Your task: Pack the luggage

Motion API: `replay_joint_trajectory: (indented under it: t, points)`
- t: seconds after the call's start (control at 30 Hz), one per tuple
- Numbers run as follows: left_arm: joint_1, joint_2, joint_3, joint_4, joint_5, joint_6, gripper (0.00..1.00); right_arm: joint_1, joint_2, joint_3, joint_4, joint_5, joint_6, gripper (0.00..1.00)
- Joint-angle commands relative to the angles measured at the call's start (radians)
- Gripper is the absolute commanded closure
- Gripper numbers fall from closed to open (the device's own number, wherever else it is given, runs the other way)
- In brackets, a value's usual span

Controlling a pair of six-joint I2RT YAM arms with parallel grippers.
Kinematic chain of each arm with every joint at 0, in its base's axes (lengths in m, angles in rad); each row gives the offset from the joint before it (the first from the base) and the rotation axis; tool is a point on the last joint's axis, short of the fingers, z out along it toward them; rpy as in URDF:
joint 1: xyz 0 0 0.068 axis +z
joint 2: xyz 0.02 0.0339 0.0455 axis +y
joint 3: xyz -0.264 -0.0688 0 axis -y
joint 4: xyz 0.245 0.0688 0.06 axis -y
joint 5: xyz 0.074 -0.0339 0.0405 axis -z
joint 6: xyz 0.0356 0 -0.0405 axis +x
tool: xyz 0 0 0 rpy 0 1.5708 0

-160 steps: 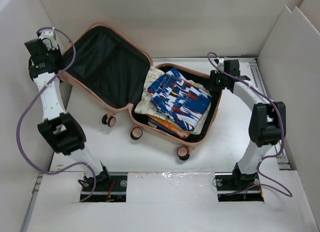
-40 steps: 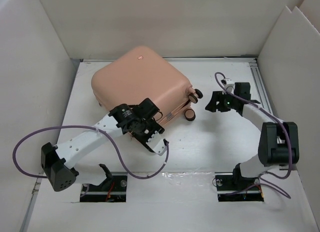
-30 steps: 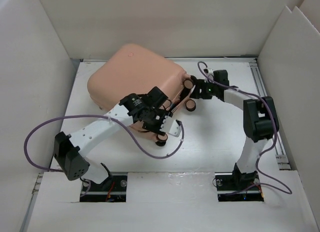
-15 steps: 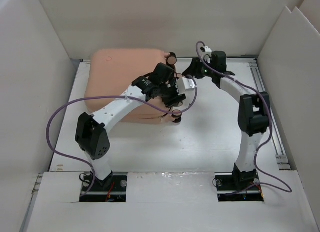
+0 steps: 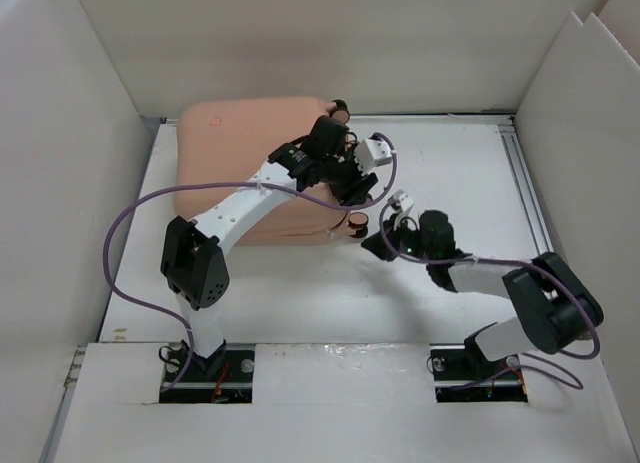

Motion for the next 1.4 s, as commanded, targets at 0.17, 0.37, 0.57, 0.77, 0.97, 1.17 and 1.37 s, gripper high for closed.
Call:
replay_joint_trajectory:
  t: [0.17, 0.37, 0.57, 0.77, 0.97, 1.17, 1.37]
  points:
    - [-0.010, 0.000, 0.126, 0.071, 0.091, -0.069, 1.00, 0.254, 0.144, -0.076, 0.692, 0.314, 0.105, 0.50]
    - [-0.010, 0.000, 0.106, 0.101, 0.091, -0.078, 1.00, 0.368, 0.262, 0.005, 0.735, 0.464, 0.108, 0.43]
    - [-0.010, -0.009, 0.106, 0.111, 0.091, -0.089, 1.00, 0.377, 0.332, -0.015, 0.916, 0.553, 0.176, 0.43]
    - [-0.010, -0.009, 0.097, 0.101, 0.110, -0.080, 1.00, 0.377, 0.333, 0.008, 0.942, 0.535, 0.176, 0.46]
    - [-0.019, -0.009, 0.097, 0.101, 0.097, -0.069, 1.00, 0.395, 0.256, 0.056, 0.787, 0.491, 0.133, 0.49]
    - [-0.028, -0.009, 0.088, 0.101, 0.097, -0.069, 1.00, 0.386, 0.221, 0.095, 0.761, 0.532, 0.133, 0.49]
    - [-0.028, -0.019, 0.088, 0.092, 0.087, -0.069, 1.00, 0.386, 0.245, 0.096, 0.793, 0.521, 0.153, 0.78]
